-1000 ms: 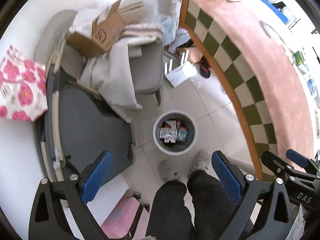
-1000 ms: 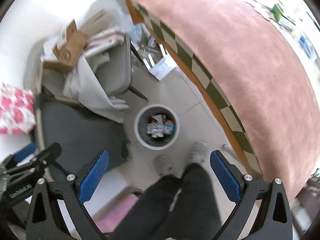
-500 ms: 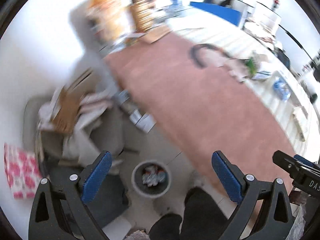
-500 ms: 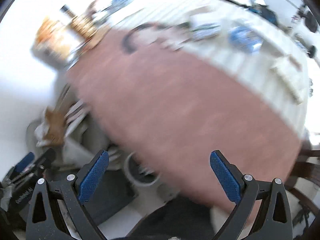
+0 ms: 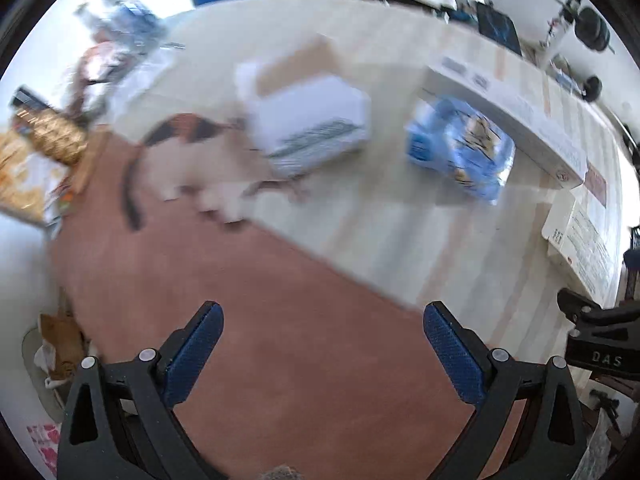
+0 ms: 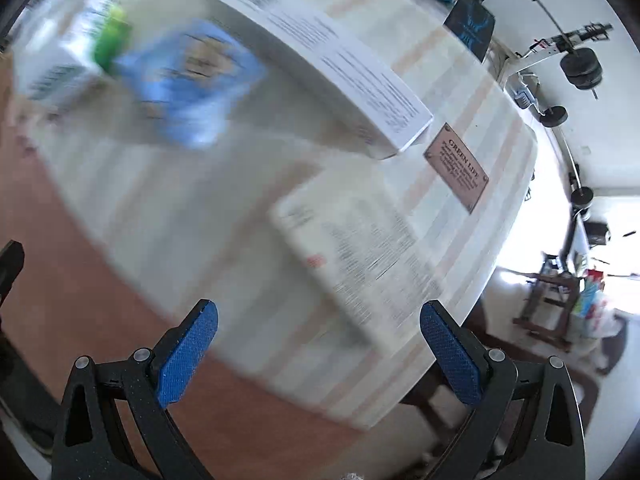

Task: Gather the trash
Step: 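Grasp the white open box with the left gripper while the right grasps the cream medicine box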

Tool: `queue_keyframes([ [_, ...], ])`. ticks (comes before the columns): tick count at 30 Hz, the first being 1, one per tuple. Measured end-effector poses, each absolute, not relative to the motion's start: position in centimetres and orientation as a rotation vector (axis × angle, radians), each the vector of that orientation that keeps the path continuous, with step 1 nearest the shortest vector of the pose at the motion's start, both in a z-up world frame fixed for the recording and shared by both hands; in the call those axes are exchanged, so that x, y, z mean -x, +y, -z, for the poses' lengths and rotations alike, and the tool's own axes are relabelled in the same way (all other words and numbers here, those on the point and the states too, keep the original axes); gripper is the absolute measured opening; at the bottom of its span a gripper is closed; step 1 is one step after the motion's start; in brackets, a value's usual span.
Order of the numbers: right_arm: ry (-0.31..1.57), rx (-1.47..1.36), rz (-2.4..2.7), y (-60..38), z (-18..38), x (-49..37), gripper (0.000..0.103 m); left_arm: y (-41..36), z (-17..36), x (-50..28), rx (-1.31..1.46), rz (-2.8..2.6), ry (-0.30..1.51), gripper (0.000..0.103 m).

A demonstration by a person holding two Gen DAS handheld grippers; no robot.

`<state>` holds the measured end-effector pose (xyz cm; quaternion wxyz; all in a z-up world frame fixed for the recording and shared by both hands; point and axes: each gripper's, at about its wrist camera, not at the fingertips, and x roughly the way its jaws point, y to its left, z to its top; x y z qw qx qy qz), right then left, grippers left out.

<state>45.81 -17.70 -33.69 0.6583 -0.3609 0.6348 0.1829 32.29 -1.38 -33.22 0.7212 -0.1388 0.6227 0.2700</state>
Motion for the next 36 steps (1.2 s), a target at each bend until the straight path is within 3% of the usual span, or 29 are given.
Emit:
queue_keyframes([
  [10,1.574,0.831,-0.528,-19.2,38.5,-51.7,0.101,-0.8,37.6,-35.7,0.317,-0.596,1.476,0.102],
  [15,1.668,0.508,-0.431,-21.2,37.7,-53.1,0.099,1.2,36.4,-35.5,0.318,-0.615,1.455,0.102],
  [20,1.764,0.047,-0.344,-22.3,36.6,-52.9,0.100,5.1,31.6,-34.7,0.405,-0.625,1.345,0.102],
  [26,1.649,0.057,-0.249,-20.9,35.8,-52.0,0.100,9.9,28.8,-36.5,0.526,-0.671,1.272,0.102],
  [36,1.612,0.099,-0.190,-17.2,35.0,-55.6,0.100,12.6,33.3,-42.5,0.683,-0.619,1.410,0.102],
])
